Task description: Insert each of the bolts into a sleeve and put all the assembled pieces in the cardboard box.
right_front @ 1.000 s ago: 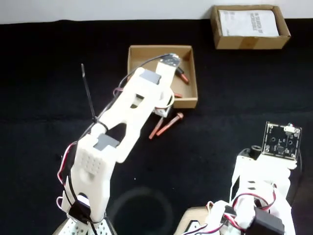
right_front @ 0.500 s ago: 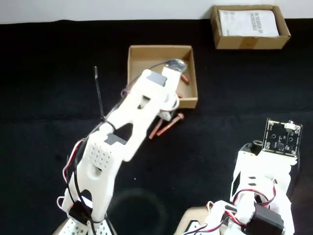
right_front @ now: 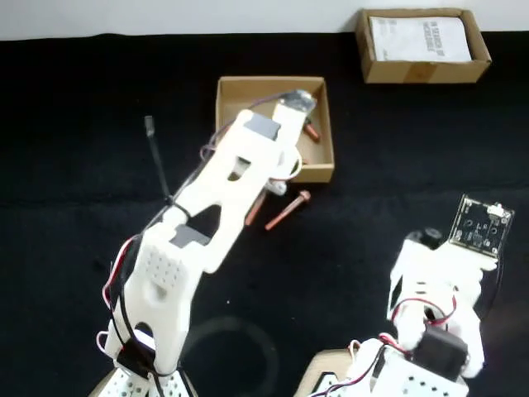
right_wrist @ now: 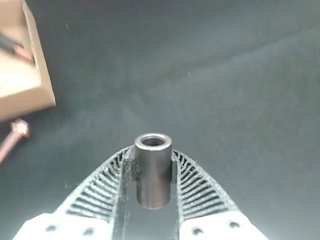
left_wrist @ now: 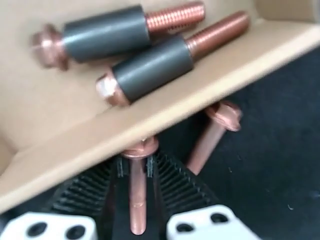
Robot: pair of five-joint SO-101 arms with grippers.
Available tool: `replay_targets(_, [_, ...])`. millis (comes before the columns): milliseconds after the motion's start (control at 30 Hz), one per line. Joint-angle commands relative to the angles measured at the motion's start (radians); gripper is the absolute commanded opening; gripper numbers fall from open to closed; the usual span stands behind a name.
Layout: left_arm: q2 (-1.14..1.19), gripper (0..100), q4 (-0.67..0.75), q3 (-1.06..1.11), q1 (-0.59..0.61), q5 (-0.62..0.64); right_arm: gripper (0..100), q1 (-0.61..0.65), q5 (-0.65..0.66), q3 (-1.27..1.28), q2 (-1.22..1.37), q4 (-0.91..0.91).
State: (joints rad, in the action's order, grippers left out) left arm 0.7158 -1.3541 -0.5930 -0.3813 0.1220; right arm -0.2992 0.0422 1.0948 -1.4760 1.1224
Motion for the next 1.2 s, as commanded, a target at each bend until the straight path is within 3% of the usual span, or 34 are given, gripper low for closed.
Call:
replay_targets(0, [-0.170,1,-0.003,-0.025,-0.002,-0.003,0.7,0.093,-0.086,0.039,-0.008,-0.147])
replay_targets(267, [-0.433,1,-0.140,-0.021,-0.002,-0.002,0.7,0.332,-0.256,0.062,-0.008,-0.292])
replay_targets(700, [-0.857,1,-0.368,-0.021,0.005,-0.006,0.7,0.673,-0.295,0.145,-0.008,-0.298])
replay_targets(967, [-1.093,1,-0.396,0.008,0.005,-0.006,0.7,0.753,-0.293,0.156,-0.008,-0.298])
replay_targets(1167, [-1.320,1,-0.393,0.259,0.005,-0.008,0.7,0.757,-0.293,0.156,-0.007,-0.298])
